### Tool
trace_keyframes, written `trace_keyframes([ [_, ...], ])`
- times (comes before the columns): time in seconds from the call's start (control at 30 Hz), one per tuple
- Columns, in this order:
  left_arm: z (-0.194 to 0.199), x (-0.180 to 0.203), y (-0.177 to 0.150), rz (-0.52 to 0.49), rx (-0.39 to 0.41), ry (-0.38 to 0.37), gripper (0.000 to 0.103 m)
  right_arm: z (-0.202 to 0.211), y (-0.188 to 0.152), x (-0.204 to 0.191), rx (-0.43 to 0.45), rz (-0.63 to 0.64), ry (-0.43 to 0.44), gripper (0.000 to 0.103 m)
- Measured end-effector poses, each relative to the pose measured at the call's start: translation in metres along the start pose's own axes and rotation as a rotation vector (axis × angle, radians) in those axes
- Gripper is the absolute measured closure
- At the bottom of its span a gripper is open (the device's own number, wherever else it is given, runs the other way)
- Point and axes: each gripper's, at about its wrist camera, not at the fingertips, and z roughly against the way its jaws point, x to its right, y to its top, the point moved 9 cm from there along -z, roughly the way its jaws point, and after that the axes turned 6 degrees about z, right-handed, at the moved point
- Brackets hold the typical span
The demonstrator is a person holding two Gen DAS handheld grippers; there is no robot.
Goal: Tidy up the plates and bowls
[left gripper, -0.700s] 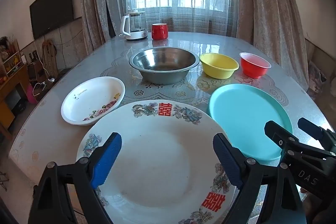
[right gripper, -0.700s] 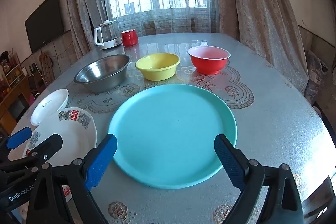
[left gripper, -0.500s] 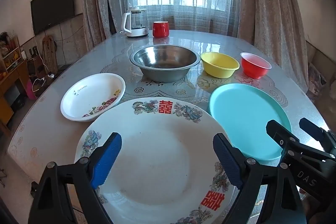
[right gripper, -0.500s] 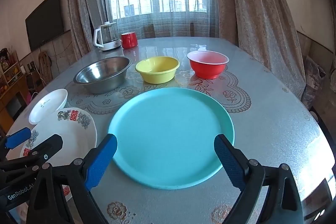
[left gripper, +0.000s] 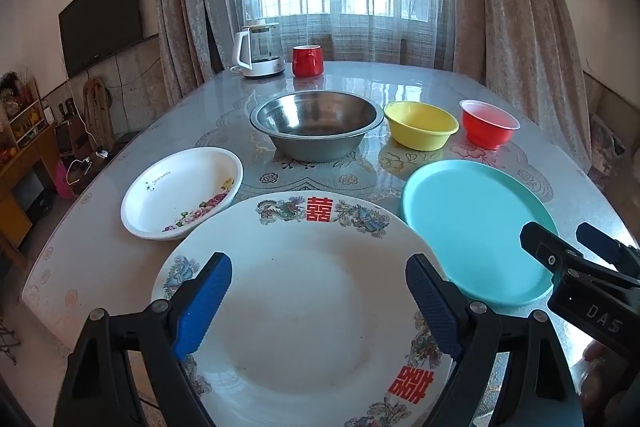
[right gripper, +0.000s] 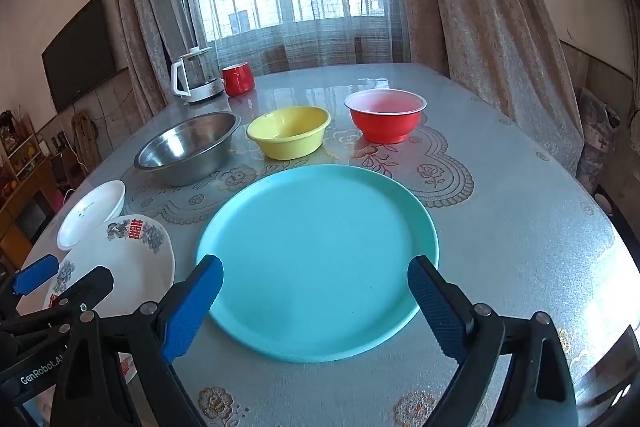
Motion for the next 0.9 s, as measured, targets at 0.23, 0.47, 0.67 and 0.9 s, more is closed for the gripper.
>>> trace_keyframes([
  [0.23,0.0,-0.009,0.002,0.031,0.0,0.023,0.014,0.003,0.002,-0.007,0.015,0.029,0.015,0.007],
  [0.47,-0.001,-0.009,-0.001,0.035,-0.016,0.01,0.017,0.004,0.002,-0.008,0.017,0.033,0.02,0.007],
  [0.67,0.001,-0.007,-0.001,0.02,-0.005,0.013,0.018,0.003,0.002,-0.009,0.013,0.035,0.022,0.008],
  [0.9,0.001,-0.009,-0.001,0.02,-0.008,0.017,0.018,0.003,0.0,-0.01,0.01,0.035,0.024,0.008],
])
